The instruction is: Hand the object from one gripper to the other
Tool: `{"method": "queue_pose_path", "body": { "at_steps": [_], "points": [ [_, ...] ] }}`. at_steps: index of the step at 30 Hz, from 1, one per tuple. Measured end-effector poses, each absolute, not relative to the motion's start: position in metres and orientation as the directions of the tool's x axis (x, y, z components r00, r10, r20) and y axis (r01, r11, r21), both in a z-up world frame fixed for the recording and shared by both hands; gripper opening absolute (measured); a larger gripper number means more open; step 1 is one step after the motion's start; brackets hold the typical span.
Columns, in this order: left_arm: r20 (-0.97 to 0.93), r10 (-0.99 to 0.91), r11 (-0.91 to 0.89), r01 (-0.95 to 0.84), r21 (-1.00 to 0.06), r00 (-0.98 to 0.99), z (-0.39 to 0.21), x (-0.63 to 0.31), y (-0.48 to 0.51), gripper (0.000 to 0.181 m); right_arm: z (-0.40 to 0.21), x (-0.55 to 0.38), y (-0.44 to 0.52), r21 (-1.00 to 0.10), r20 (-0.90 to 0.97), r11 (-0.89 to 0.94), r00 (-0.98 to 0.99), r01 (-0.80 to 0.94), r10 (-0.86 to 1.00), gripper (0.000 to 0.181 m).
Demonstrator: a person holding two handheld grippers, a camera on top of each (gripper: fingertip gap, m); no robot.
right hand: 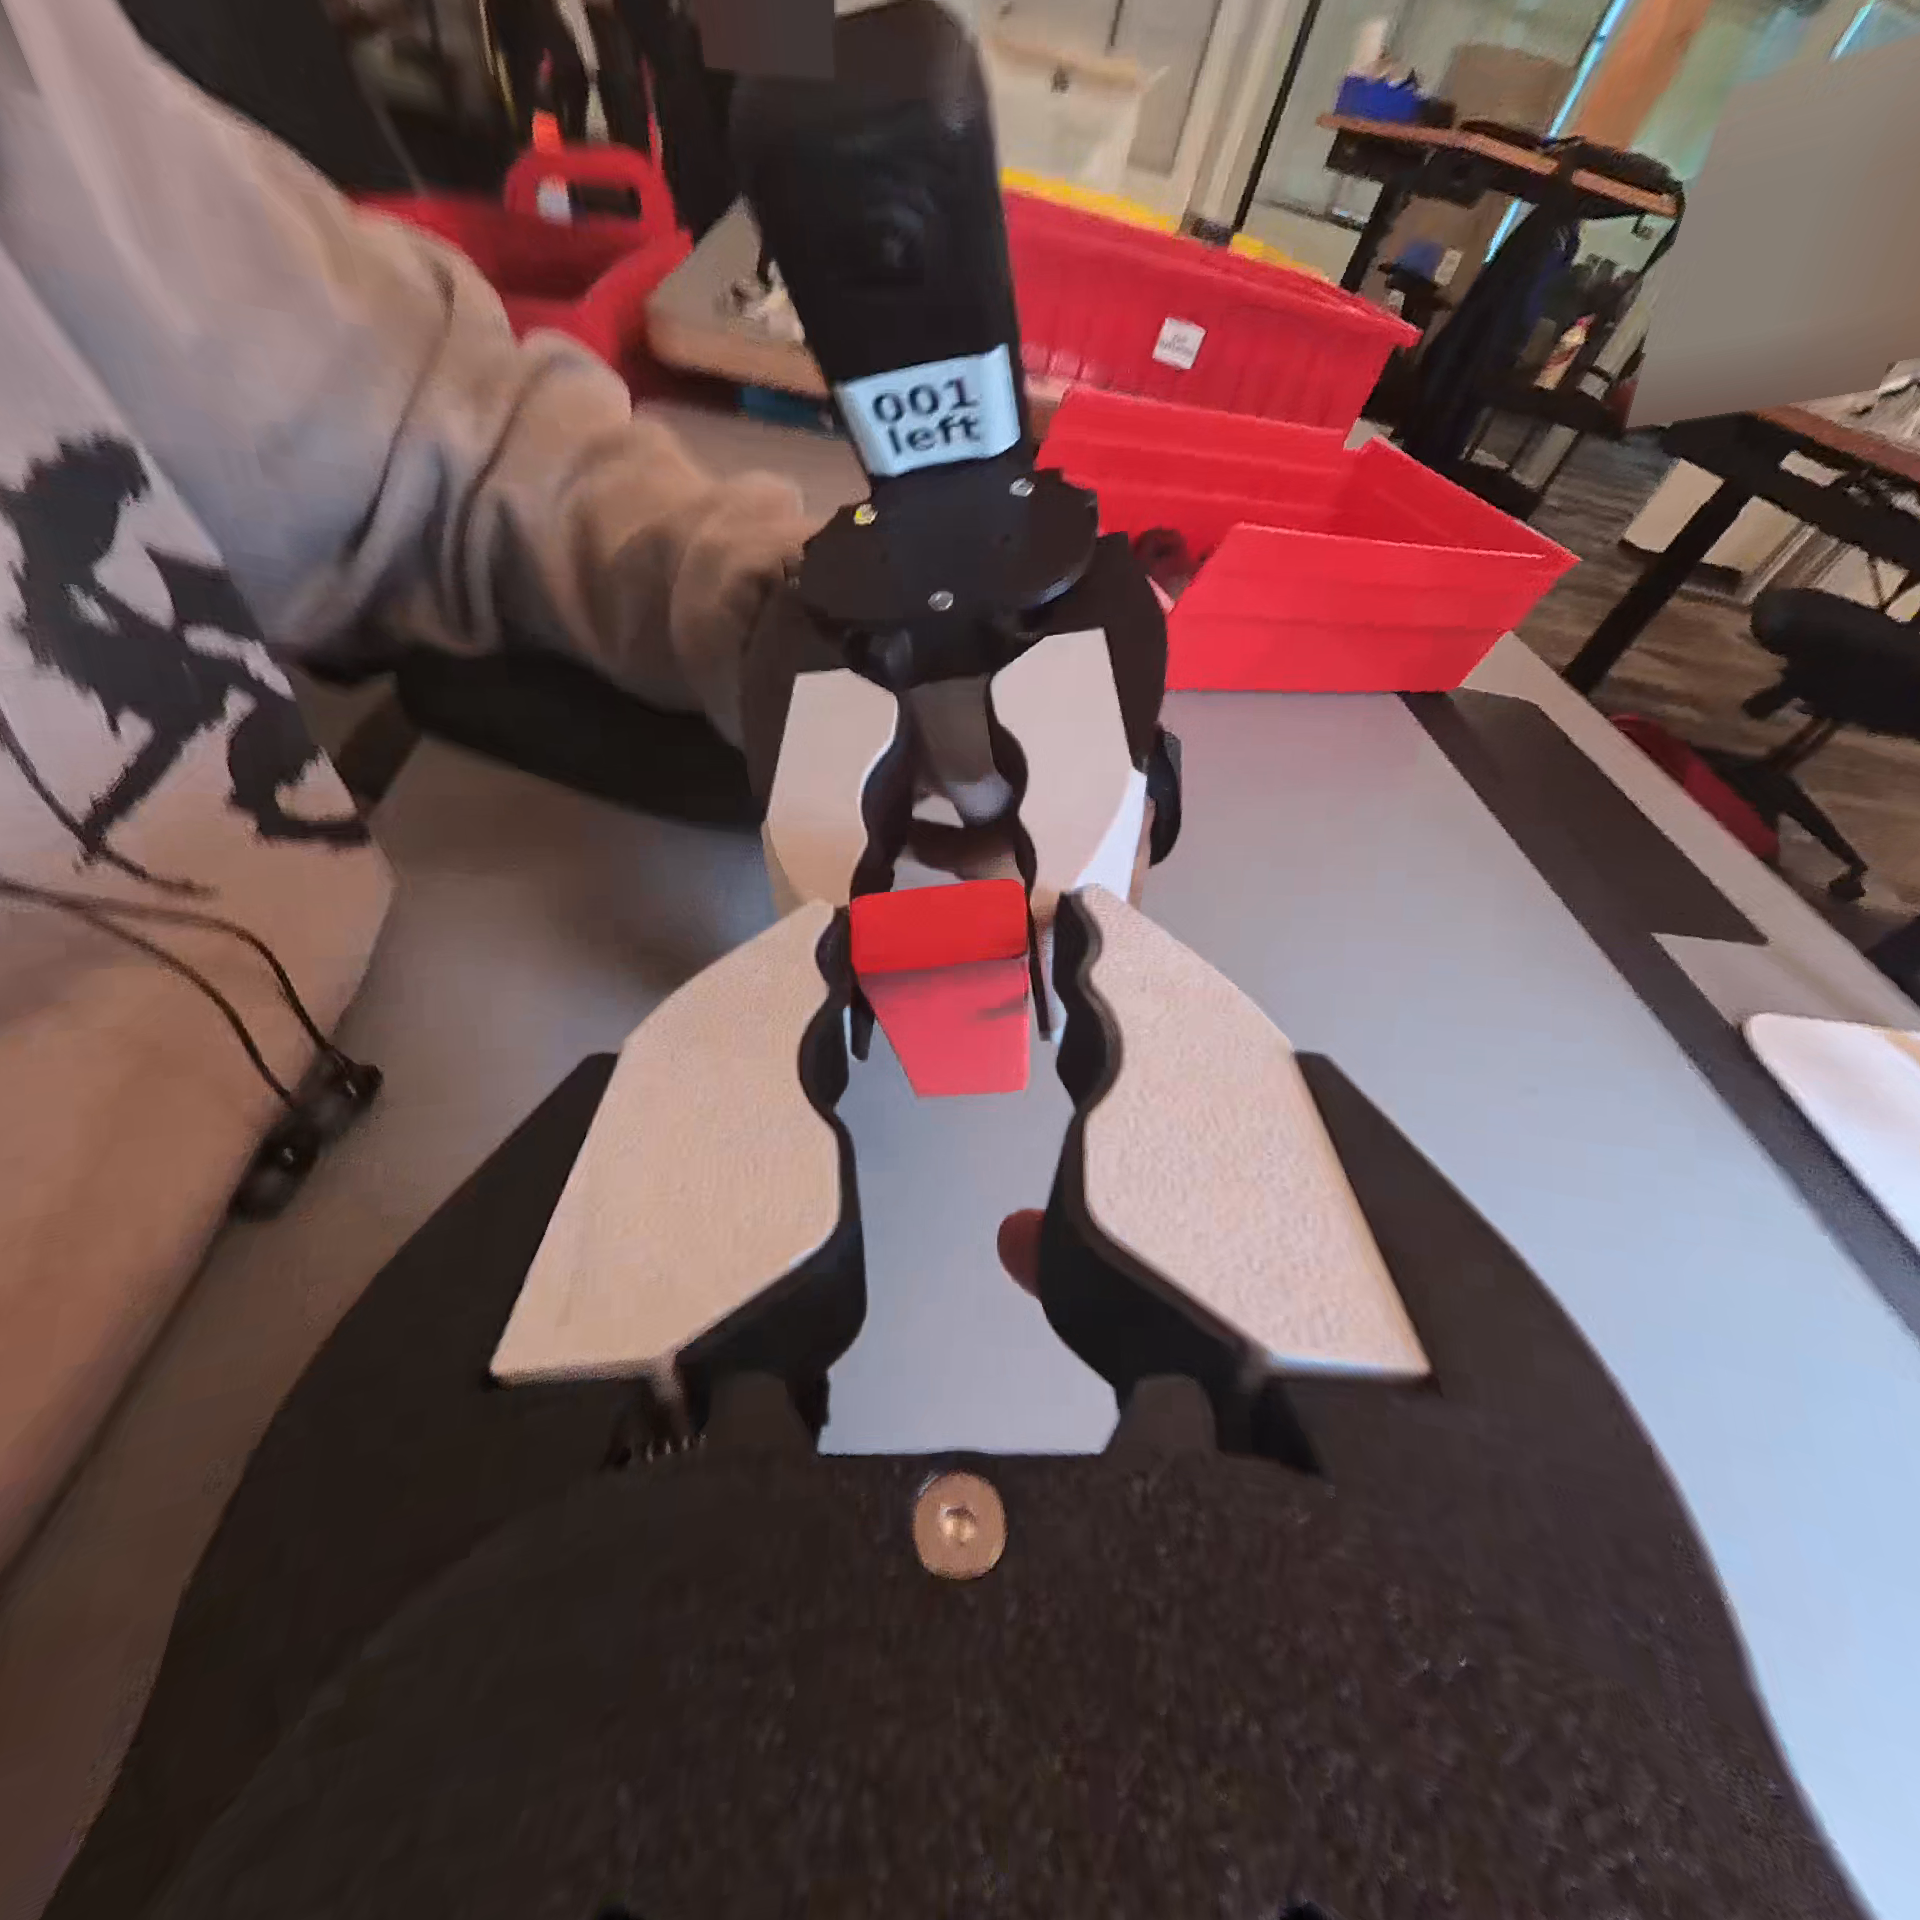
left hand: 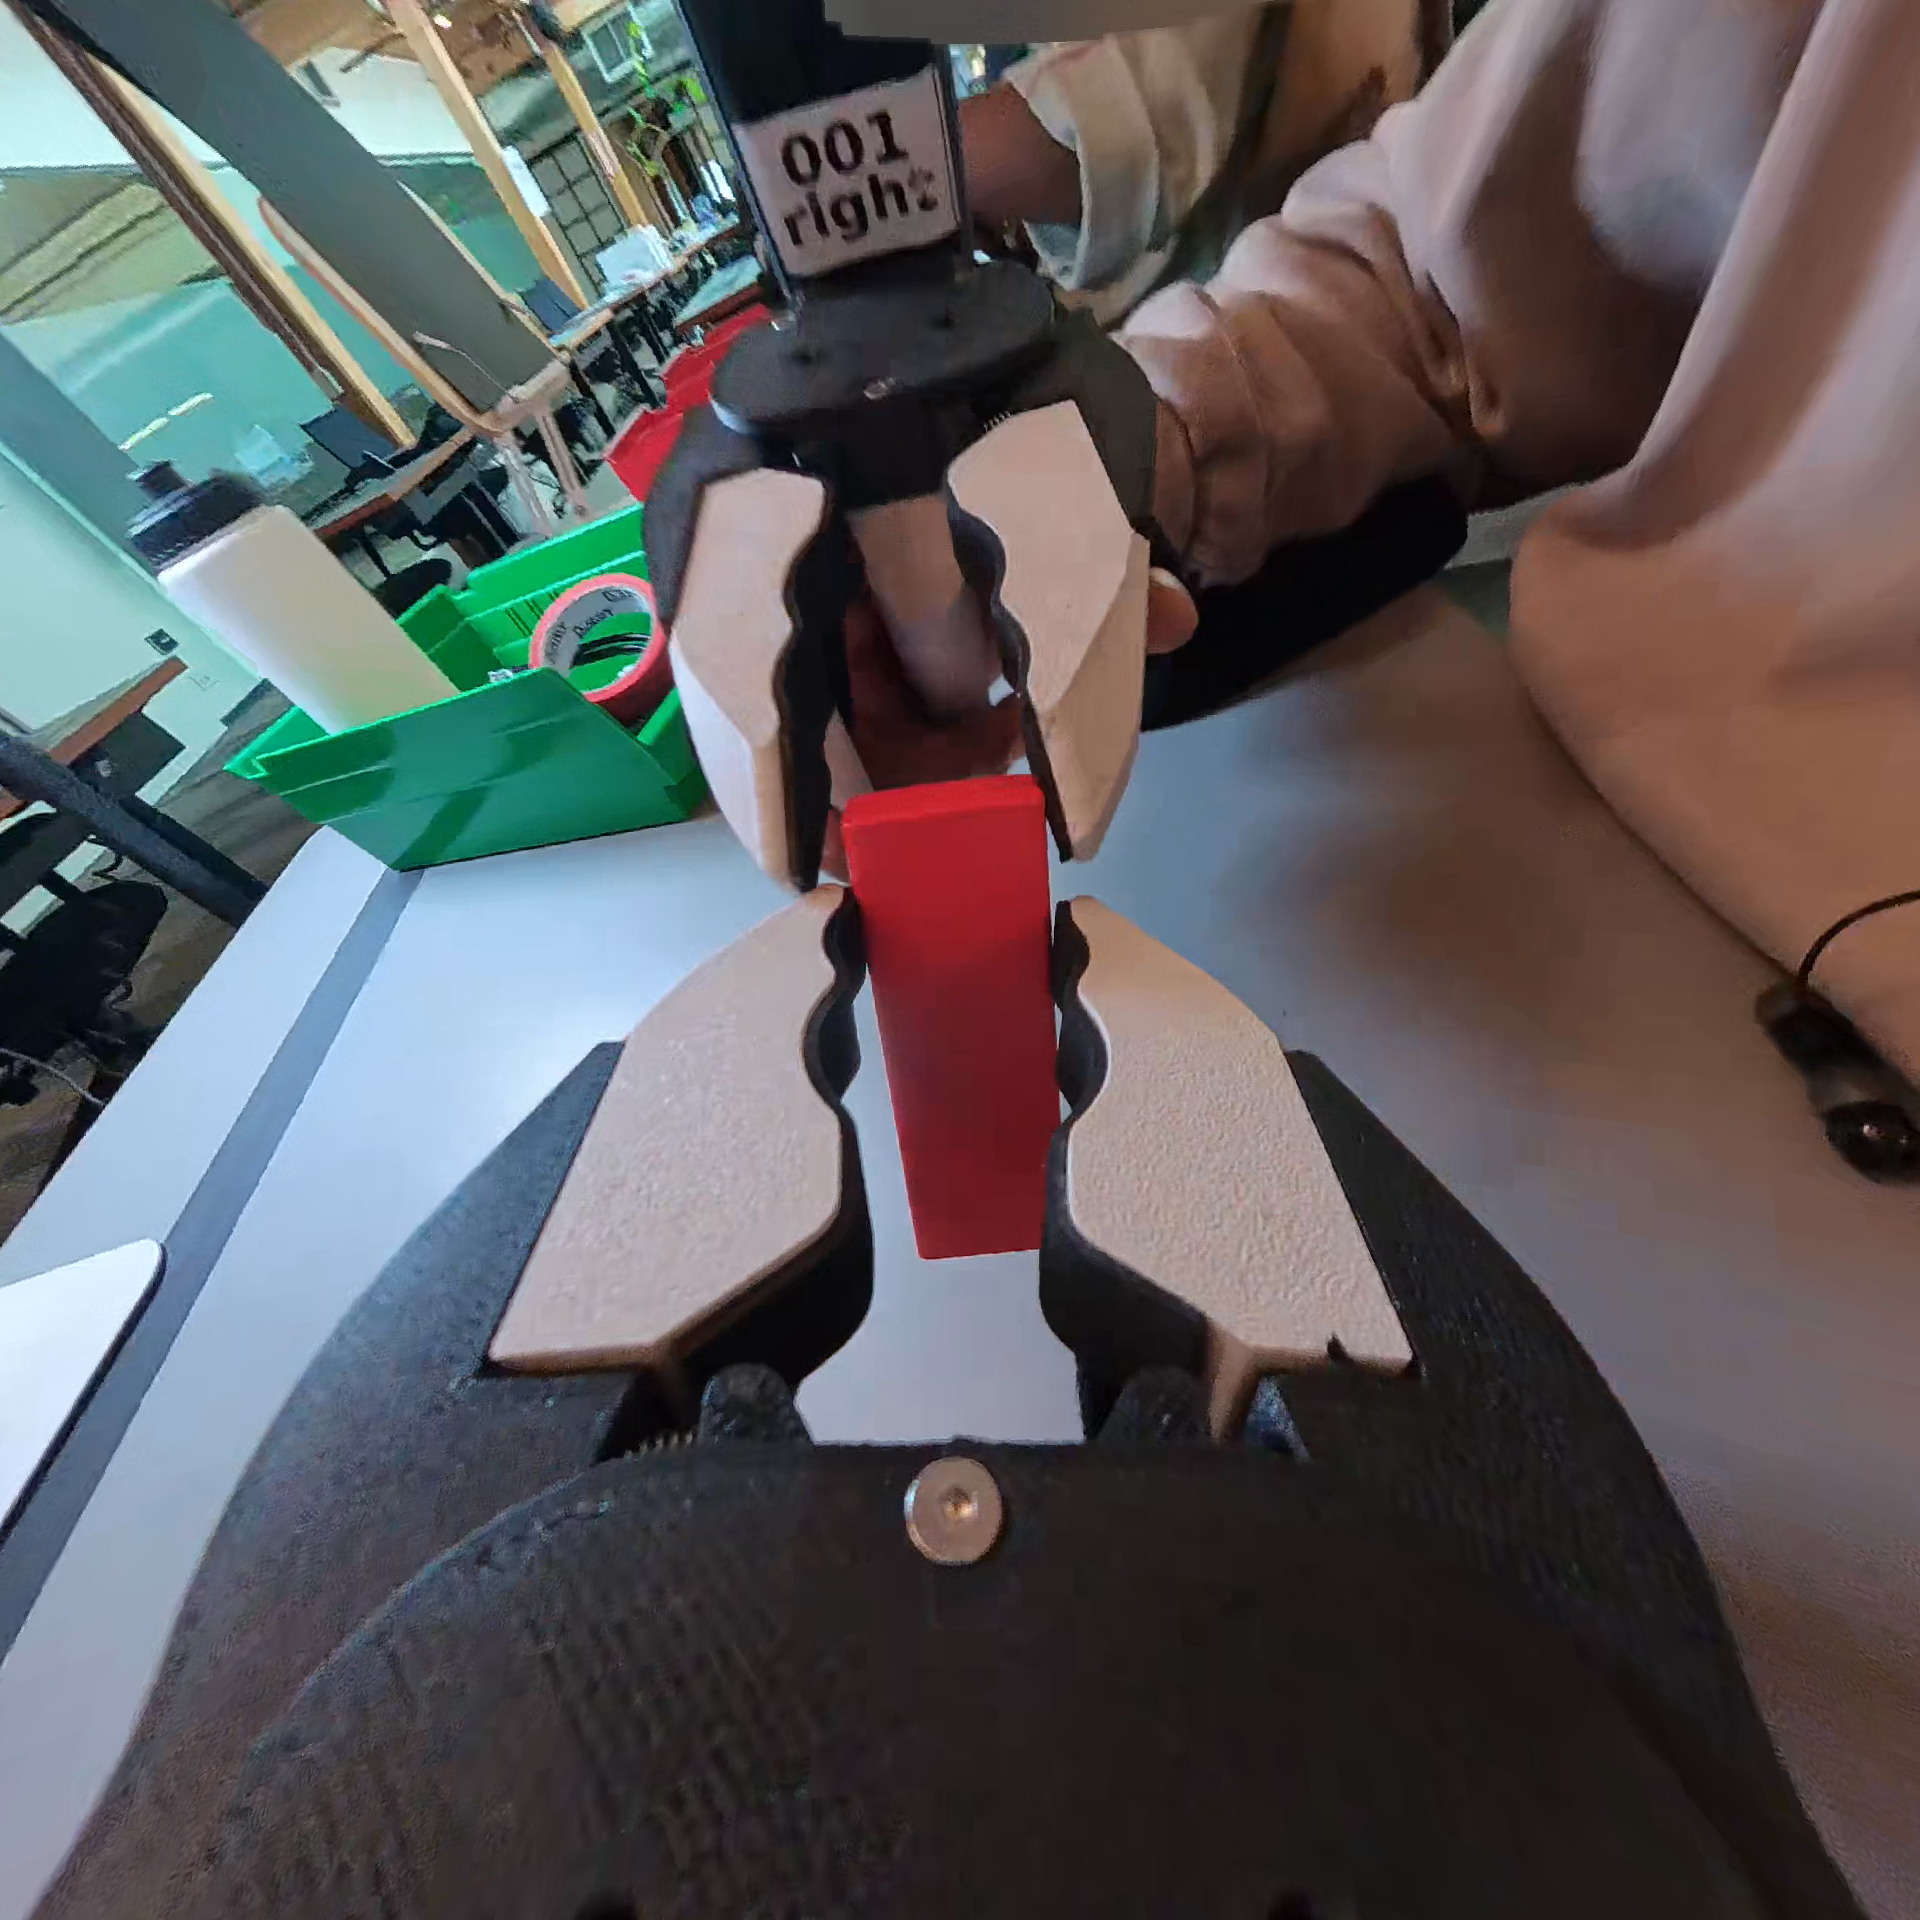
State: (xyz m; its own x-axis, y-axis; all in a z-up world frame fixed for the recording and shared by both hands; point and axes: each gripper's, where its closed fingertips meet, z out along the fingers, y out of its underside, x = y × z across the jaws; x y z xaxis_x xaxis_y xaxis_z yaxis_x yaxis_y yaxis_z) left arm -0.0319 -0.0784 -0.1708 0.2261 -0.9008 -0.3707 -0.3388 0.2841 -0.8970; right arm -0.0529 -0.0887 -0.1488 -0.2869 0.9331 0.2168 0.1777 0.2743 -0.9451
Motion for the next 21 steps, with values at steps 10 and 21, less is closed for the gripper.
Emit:
{"method": "queue_pose_path", "body": {
  "at_steps": [10, 21],
  "points": [
    [-0.184, -0.888, 0.106, -0.202, -0.974, 0.421, -0.156, -0.059, -0.045, 0.056, -0.134, -0.045, -0.072, -0.687, 0.709, 0.711, -0.081, 0.15, 0.701, 0.033],
    [0.863, -0.482, -0.826, 0.405, -0.392, -0.148, -0.145, -0.069, -0.021, 0.058, -0.147, -0.057, -0.07, -0.005, 0.999, 0.972, 0.037, 0.234, -0.004, 0.032]
  ]
}}
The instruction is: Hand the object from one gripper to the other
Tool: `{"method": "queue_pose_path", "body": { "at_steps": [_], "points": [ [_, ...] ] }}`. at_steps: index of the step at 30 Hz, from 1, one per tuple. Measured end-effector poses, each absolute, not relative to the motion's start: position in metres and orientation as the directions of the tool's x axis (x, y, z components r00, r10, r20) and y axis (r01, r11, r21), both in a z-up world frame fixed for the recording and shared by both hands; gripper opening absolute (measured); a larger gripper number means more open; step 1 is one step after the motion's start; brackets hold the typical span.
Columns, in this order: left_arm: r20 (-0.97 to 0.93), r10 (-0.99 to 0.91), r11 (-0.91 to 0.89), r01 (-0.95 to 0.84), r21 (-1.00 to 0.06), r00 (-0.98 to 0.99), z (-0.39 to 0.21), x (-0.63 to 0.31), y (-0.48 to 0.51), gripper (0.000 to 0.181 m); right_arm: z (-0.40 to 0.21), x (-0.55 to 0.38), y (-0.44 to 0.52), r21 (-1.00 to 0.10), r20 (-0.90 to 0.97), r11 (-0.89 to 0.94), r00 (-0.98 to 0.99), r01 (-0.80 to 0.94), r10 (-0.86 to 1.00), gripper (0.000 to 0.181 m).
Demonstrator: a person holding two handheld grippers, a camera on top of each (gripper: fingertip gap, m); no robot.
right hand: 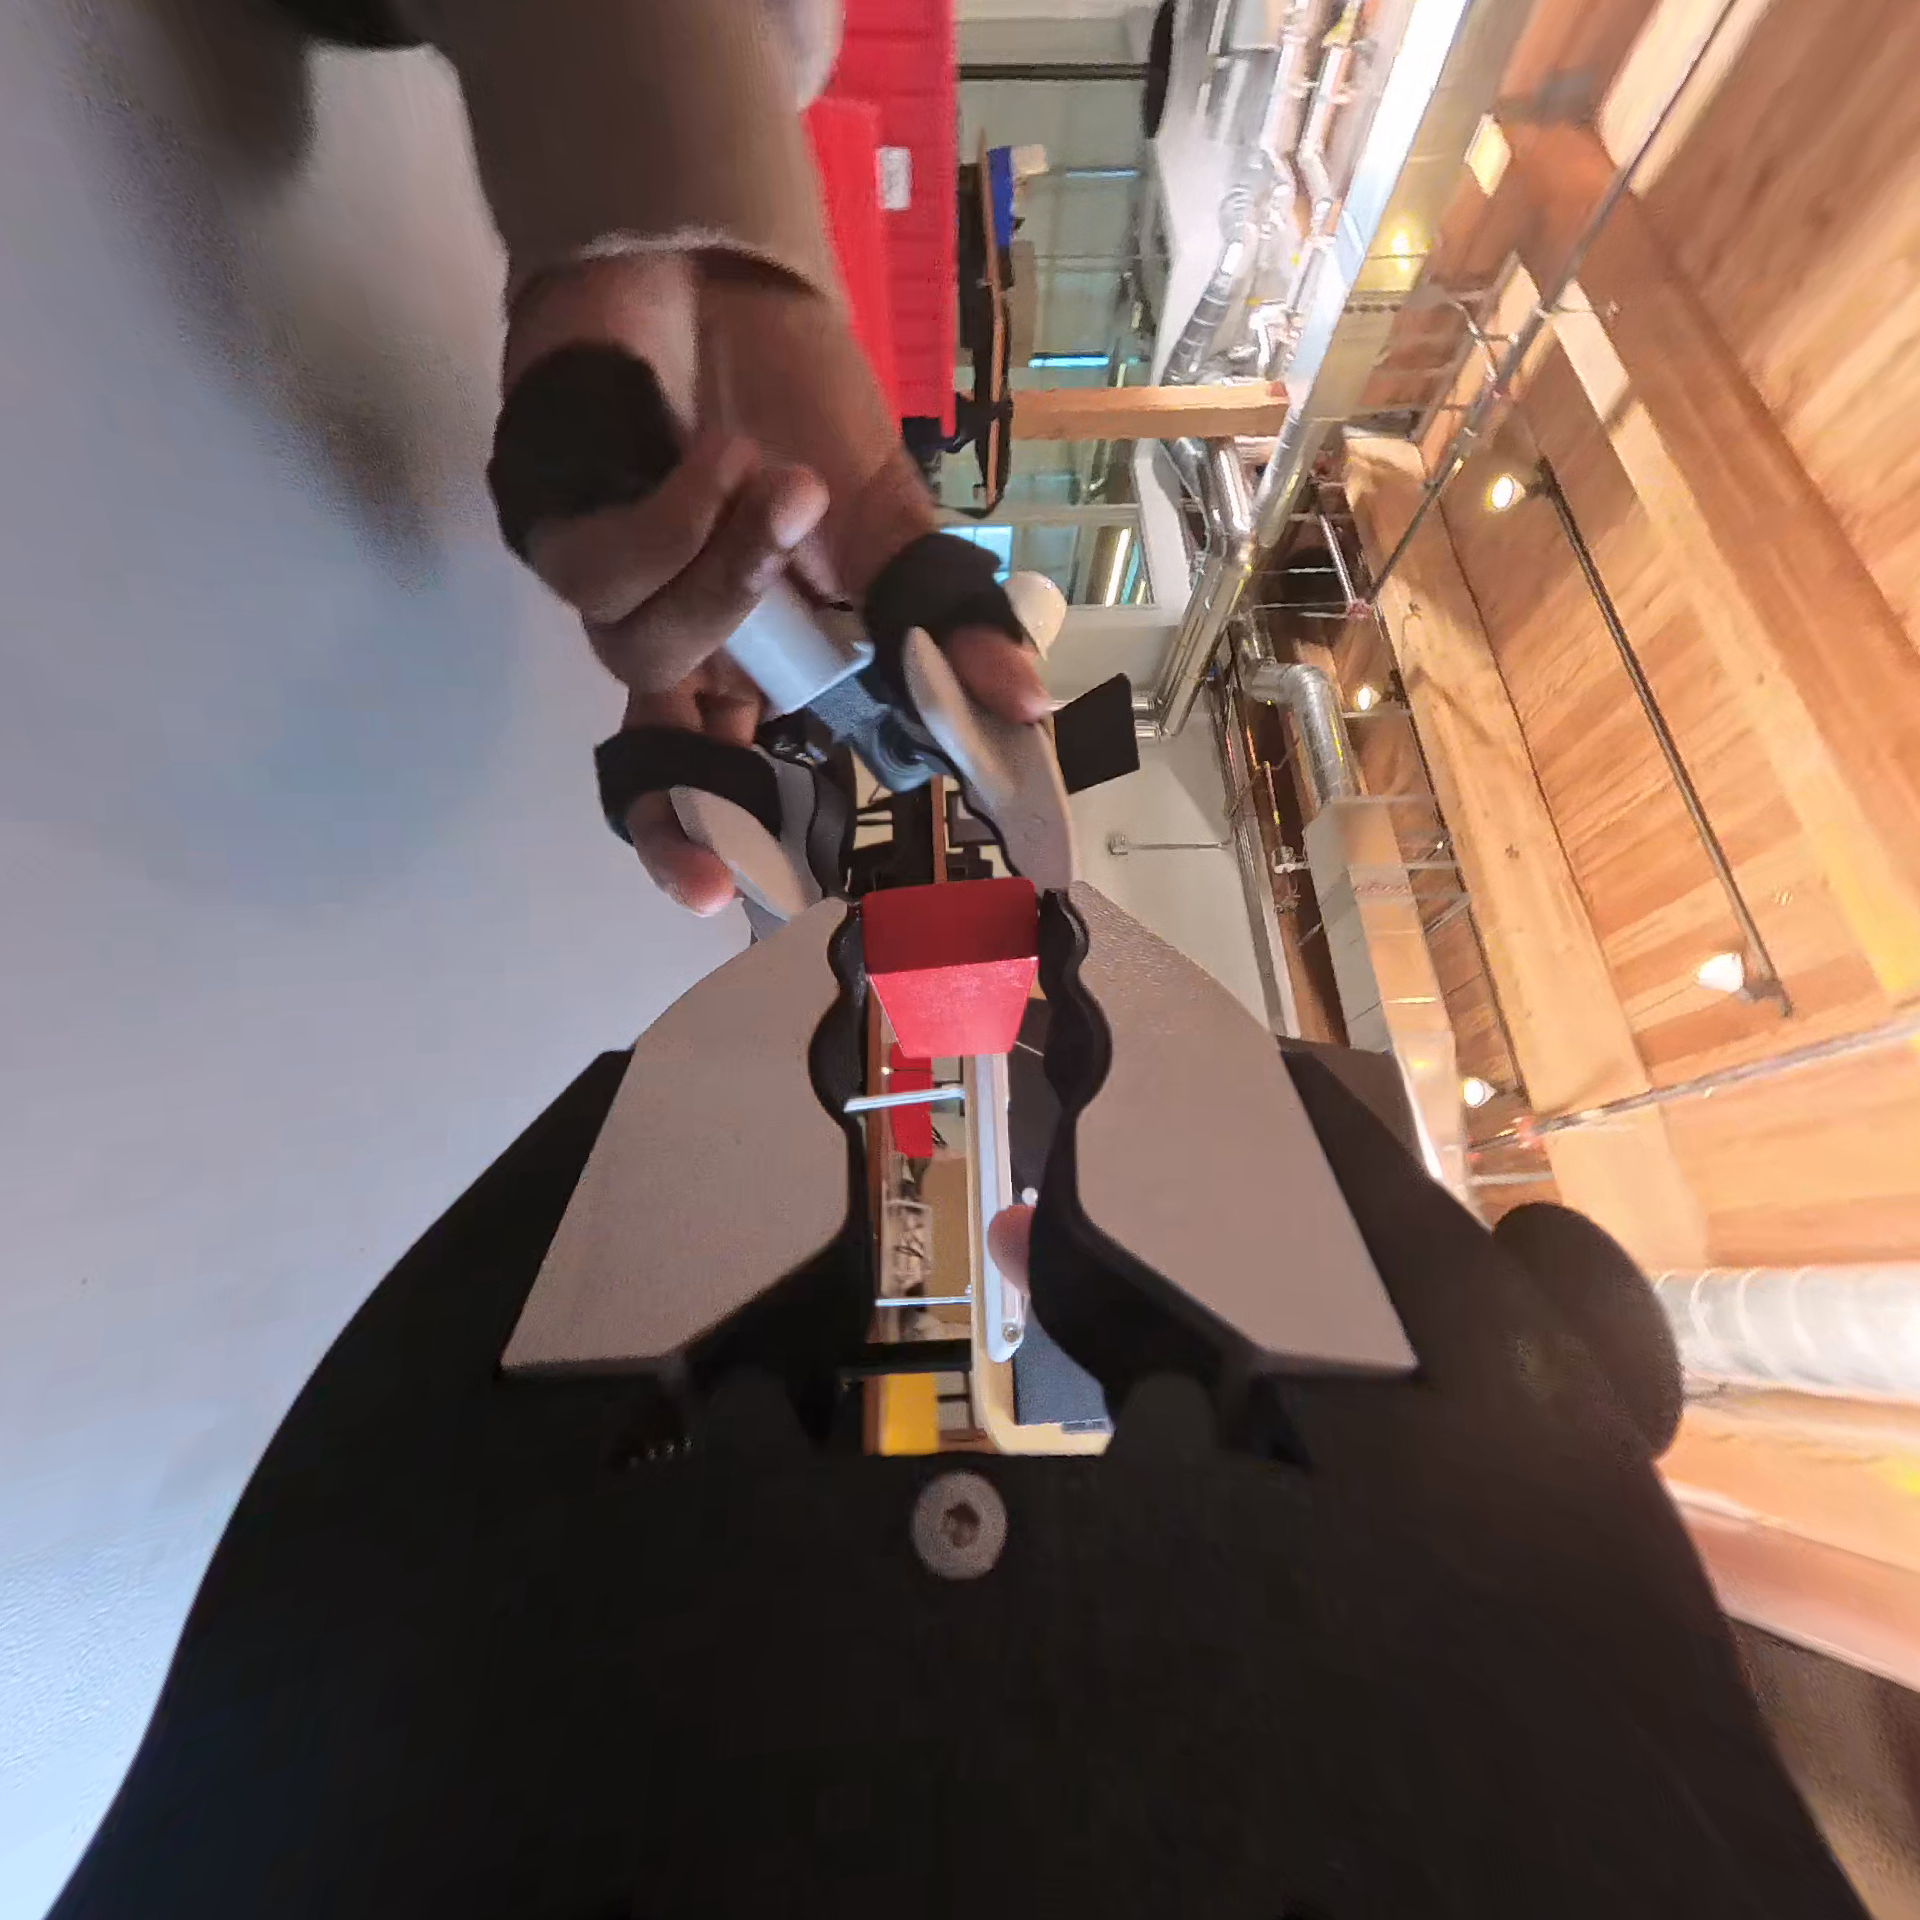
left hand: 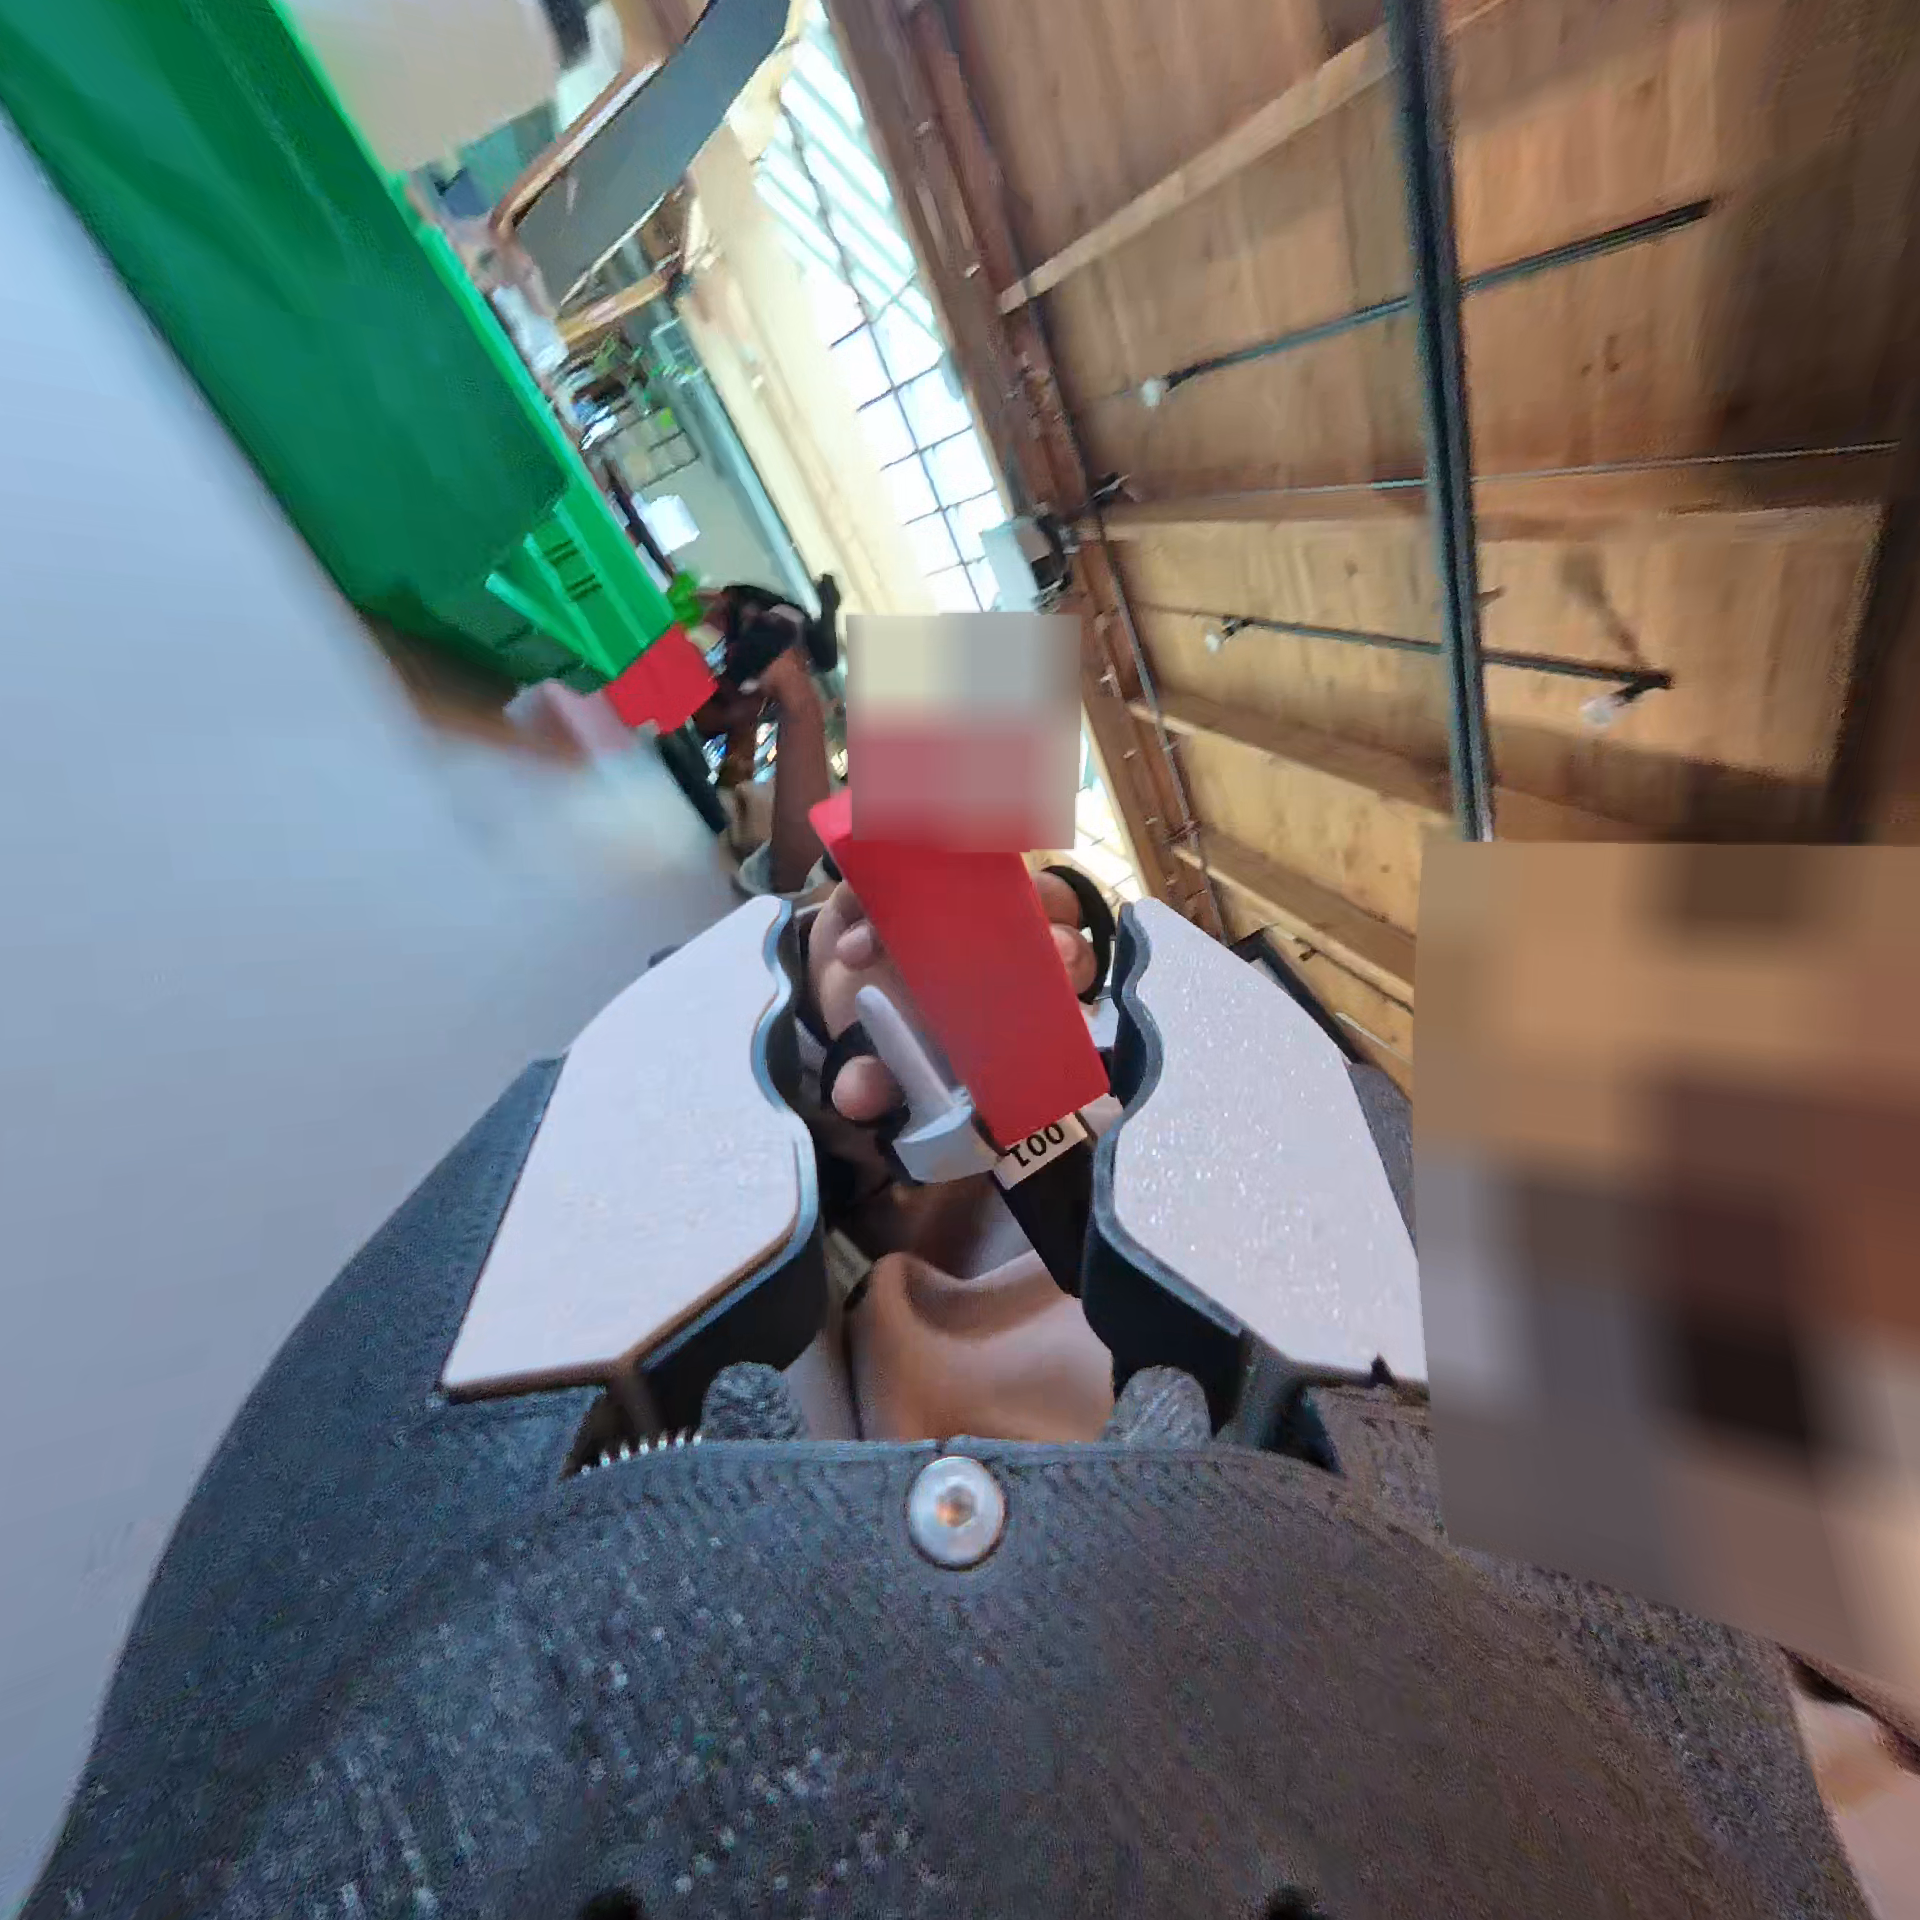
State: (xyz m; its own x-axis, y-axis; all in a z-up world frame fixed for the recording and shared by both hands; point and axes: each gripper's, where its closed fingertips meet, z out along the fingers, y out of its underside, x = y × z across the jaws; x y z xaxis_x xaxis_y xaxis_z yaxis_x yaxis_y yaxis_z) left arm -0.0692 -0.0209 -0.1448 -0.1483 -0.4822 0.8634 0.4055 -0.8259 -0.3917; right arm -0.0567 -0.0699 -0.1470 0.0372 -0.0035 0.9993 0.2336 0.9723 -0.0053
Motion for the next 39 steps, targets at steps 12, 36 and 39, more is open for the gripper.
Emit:
{"method": "queue_pose_path", "body": {
  "at_steps": [12, 36, 39],
  "points": [
    [0.752, -0.657, -0.716, 0.271, -0.643, 0.051, -0.152, -0.068, -0.029, 0.035, -0.17, -0.068, -0.064, -0.718, 0.644, 0.647, -0.11, 0.255, 0.757, 0.088],
    [0.869, -0.486, -0.848, 0.19, -0.495, 0.092, -0.183, -0.061, -0.03, 0.049, -0.157, -0.053, -0.027, -0.139, 0.99, 0.92, 0.018, 0.367, 0.142, 0.103],
    [0.931, -0.365, -0.918, 0.16, -0.363, 0.02, -0.195, -0.052, -0.035, 0.05, -0.157, -0.055, -0.027, -0.04, 0.999, 0.93, 0.032, 0.365, 0.031, 0.104]
  ]
}}
